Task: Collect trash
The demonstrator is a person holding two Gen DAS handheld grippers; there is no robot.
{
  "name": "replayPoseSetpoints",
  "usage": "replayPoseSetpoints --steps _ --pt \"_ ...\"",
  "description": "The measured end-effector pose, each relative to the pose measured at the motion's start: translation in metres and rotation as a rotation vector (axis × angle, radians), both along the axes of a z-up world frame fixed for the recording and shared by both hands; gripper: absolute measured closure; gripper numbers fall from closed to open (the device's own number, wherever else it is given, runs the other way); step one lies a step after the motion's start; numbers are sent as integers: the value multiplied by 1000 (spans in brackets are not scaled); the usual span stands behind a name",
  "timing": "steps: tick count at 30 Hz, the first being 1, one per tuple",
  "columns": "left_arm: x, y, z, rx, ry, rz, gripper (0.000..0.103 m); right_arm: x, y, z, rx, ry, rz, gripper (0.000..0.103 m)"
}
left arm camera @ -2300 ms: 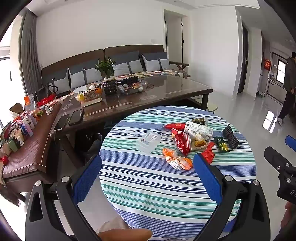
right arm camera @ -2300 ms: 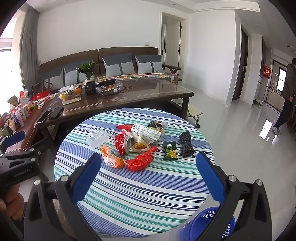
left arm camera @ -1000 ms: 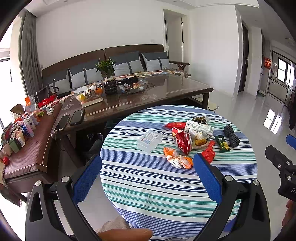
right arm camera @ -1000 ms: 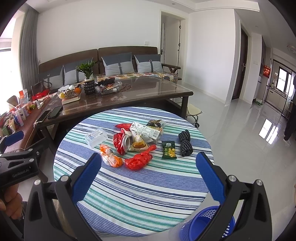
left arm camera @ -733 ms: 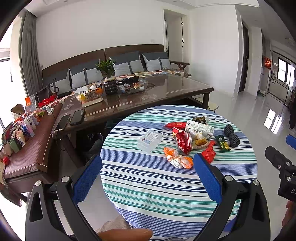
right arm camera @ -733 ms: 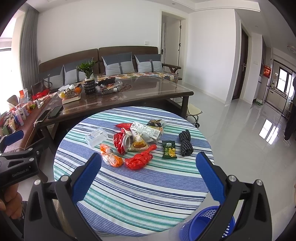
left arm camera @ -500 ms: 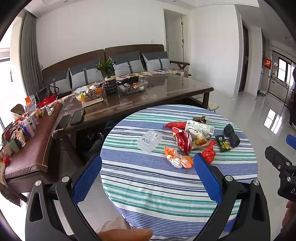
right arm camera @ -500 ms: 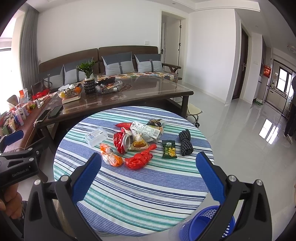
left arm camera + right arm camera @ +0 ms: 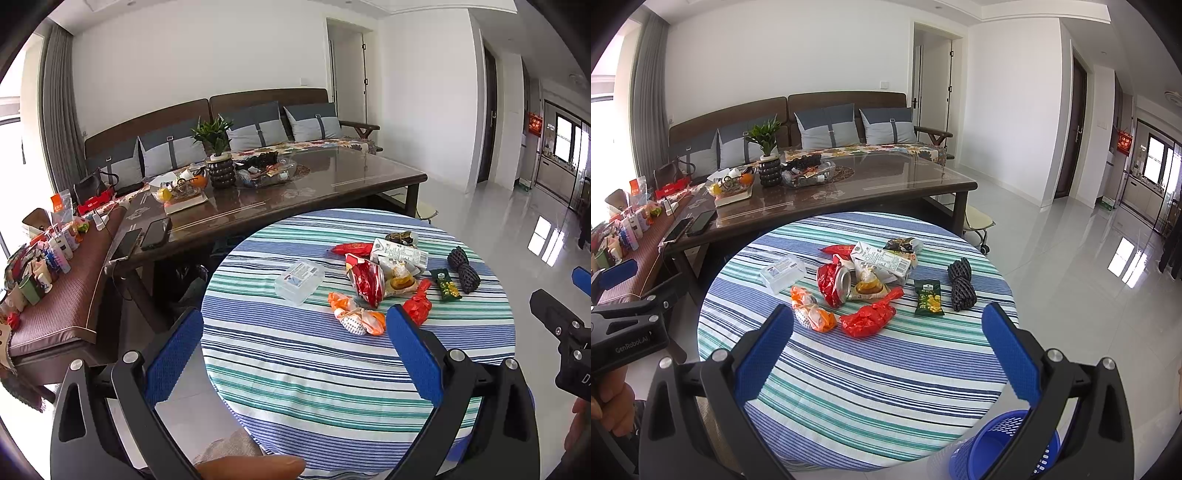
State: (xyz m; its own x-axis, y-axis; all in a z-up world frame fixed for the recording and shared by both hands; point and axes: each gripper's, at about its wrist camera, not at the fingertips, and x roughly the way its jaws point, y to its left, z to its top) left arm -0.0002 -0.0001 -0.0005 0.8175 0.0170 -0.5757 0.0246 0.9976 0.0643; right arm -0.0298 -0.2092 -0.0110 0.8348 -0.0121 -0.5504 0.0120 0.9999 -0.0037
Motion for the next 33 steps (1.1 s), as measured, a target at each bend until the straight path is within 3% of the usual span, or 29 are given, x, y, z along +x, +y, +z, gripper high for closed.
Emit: replayPoseSetpoints --steps 33 --pt "0 3 0 4 0 -1 5 0 0 1 -1 1 0 5"
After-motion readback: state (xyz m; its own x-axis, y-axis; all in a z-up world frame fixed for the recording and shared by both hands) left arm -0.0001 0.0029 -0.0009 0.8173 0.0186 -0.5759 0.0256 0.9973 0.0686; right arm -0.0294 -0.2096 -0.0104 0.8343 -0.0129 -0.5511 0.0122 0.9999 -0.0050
